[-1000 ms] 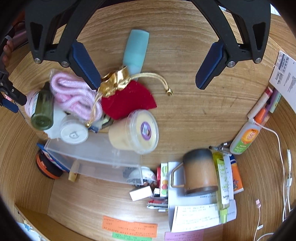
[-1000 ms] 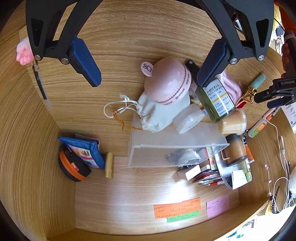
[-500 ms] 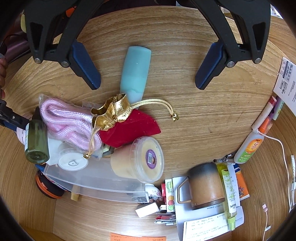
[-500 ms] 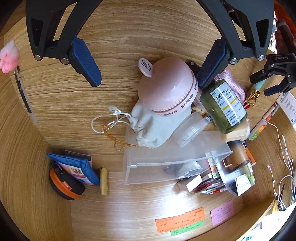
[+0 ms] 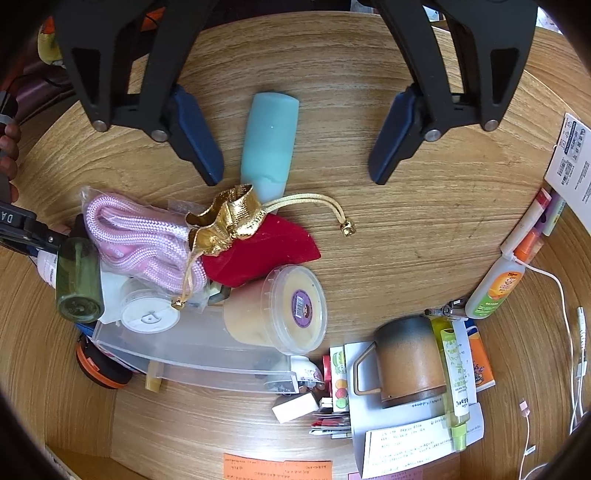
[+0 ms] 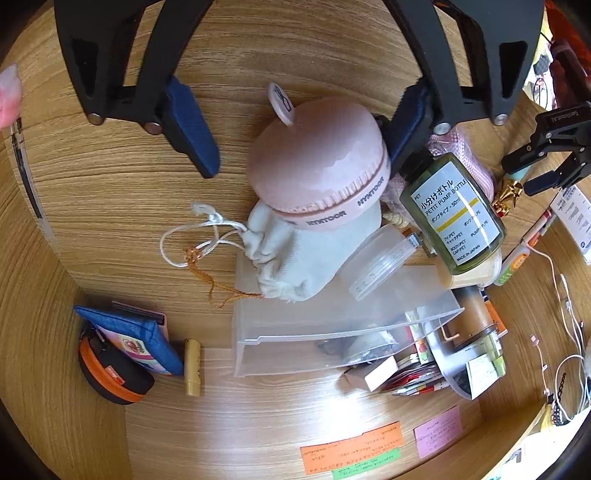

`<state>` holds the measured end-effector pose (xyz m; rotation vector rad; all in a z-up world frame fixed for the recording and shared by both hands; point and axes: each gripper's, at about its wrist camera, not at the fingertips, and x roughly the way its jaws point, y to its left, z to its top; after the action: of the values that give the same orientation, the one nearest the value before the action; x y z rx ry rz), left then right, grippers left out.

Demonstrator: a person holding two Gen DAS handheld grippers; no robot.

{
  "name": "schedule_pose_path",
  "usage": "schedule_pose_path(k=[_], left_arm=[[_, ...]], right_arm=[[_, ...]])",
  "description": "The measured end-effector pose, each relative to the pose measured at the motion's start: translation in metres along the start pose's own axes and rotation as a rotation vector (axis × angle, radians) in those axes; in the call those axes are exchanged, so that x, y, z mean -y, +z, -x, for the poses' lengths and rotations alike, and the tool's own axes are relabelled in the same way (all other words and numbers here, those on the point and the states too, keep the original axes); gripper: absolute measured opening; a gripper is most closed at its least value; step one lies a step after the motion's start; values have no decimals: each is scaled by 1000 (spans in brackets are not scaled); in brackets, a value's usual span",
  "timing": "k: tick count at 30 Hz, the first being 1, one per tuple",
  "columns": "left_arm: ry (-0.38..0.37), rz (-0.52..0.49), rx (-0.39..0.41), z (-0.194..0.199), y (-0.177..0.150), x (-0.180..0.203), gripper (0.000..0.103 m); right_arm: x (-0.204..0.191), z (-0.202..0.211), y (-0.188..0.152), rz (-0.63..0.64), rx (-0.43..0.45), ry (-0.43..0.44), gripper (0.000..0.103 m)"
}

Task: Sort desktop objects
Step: 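Close the left gripper on the light-blue tube while the right gripper grasps the pink fan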

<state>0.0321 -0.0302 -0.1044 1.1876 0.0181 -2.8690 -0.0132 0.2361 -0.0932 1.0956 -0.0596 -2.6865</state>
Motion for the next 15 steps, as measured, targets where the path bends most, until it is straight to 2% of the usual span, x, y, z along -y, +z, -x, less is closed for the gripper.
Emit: schedule_pose_path(k=[1, 6, 15], left_arm=[[0, 1, 4, 1, 0, -1, 63], [-9, -13, 6, 1, 1, -1, 56], [-47, -48, 17, 4, -2, 6, 35]], right_arm=[[-1, -1, 0, 4, -5, 4, 72], [-4, 0, -2, 23, 8, 11, 64], [1, 1, -2, 13, 11, 33, 63]])
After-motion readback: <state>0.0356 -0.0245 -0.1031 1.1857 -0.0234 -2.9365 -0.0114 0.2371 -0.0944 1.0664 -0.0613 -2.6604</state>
